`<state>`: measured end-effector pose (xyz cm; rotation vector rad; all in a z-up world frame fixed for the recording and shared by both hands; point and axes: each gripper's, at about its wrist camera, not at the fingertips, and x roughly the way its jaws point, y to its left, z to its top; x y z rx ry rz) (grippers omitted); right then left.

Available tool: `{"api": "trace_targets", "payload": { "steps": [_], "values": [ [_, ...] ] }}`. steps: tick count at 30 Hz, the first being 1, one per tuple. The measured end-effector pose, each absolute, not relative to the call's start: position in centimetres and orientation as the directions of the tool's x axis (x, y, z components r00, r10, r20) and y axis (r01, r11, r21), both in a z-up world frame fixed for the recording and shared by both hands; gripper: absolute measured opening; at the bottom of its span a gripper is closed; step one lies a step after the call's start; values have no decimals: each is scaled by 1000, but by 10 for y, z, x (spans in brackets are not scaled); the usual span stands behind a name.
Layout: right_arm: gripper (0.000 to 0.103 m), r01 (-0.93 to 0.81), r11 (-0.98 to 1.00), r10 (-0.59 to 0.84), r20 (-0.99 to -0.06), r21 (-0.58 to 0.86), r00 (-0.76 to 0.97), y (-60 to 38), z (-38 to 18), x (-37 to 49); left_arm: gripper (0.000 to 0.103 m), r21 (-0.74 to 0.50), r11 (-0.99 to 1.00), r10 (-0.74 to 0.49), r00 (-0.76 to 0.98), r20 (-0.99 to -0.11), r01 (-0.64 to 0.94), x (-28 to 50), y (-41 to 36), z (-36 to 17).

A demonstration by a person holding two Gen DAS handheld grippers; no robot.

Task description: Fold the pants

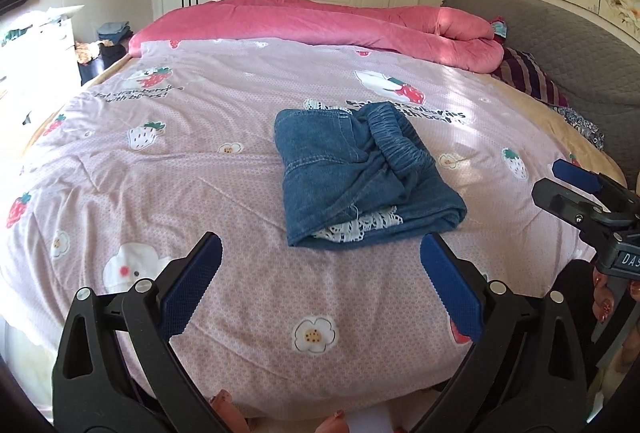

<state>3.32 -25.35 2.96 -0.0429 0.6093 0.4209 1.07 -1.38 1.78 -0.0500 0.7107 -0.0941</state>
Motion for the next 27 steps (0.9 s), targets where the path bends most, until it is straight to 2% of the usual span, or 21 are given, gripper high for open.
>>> {"api": "trace_targets", "payload": {
  "steps": [13,27],
  "values": [
    [98,-374,923,350,-612,96,709,-260,7,11,93,-77,995,-95,727,-680,59,-13,-18,-6],
    [98,-332,940,309,-620,81,722,-267,-5,3,93,-98,995,-89,720,-689,30,-22,-17,-18]
  ]
}}
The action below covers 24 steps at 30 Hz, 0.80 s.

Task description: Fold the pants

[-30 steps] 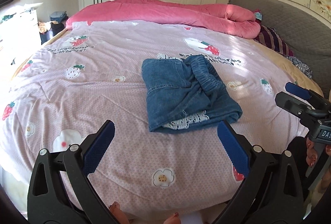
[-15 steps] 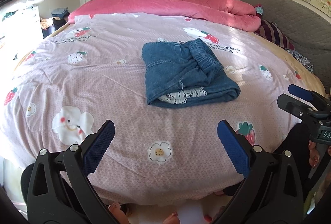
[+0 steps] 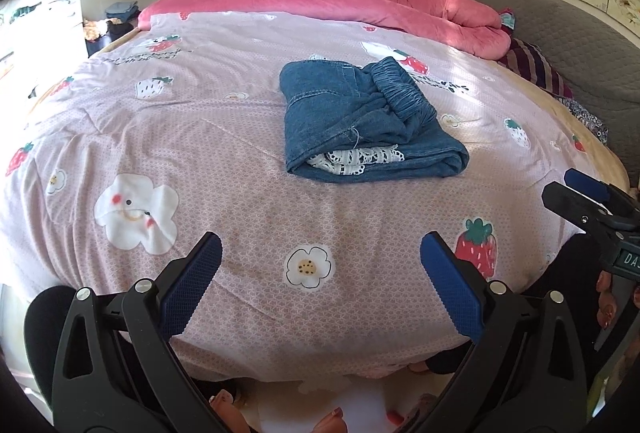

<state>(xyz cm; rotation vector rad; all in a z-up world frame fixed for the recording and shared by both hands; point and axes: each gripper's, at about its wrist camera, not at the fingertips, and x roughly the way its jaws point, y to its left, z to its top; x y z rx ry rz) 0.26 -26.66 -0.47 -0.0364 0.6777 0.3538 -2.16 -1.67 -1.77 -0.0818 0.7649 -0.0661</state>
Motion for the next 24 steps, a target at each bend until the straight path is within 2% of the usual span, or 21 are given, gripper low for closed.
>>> {"api": "trace_targets", "payload": {
  "steps": [24],
  "values": [
    [98,-347,935,311,-645,74,698,-261,-17,-2,93,-94,995,-85,705,-704,26,-27,-21,-26]
  ]
}}
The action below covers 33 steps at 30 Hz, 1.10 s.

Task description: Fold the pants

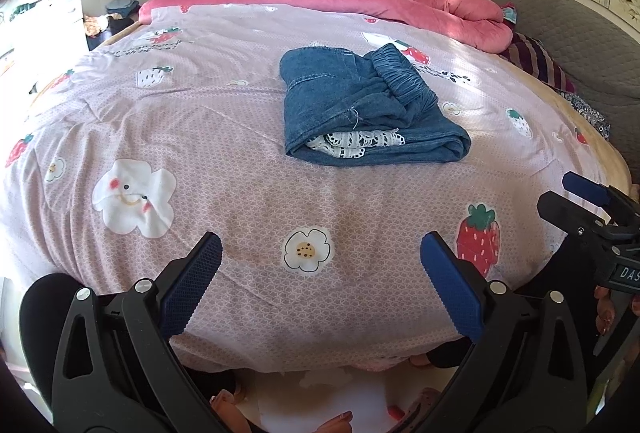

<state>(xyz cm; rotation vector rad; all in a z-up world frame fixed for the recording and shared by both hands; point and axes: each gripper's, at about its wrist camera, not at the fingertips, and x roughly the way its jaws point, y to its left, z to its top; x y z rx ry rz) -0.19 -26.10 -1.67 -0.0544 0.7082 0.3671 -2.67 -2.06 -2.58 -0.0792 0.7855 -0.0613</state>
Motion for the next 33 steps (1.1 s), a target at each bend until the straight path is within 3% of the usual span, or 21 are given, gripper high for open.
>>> {"api": "trace_targets", "payload": {
  "steps": [33],
  "values": [
    [98,-337,939,301,-650,72,698,-261,-18,-4,93,-101,995,-87,721,-687,24,-30,-20,-20]
  ]
}}
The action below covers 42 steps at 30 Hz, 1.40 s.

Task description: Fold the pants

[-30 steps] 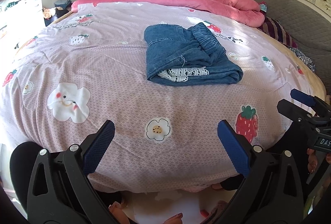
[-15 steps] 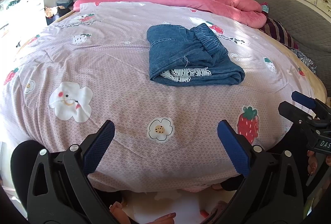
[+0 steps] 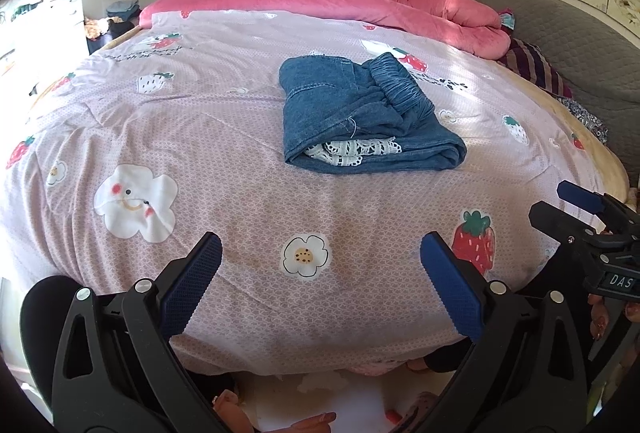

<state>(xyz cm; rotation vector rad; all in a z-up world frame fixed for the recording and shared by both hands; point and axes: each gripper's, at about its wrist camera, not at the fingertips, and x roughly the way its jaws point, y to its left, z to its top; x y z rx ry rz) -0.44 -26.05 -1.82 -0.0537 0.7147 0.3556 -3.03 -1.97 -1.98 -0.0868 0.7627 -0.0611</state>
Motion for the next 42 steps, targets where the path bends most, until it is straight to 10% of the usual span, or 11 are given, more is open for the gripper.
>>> {"api": "trace_targets", "payload": {
  "steps": [42],
  "values": [
    [98,-310,949,266,-668,55,695,-262,-23,1,93,-18,999,13,716,-698,-35,-27,-19,-17]
  ]
}}
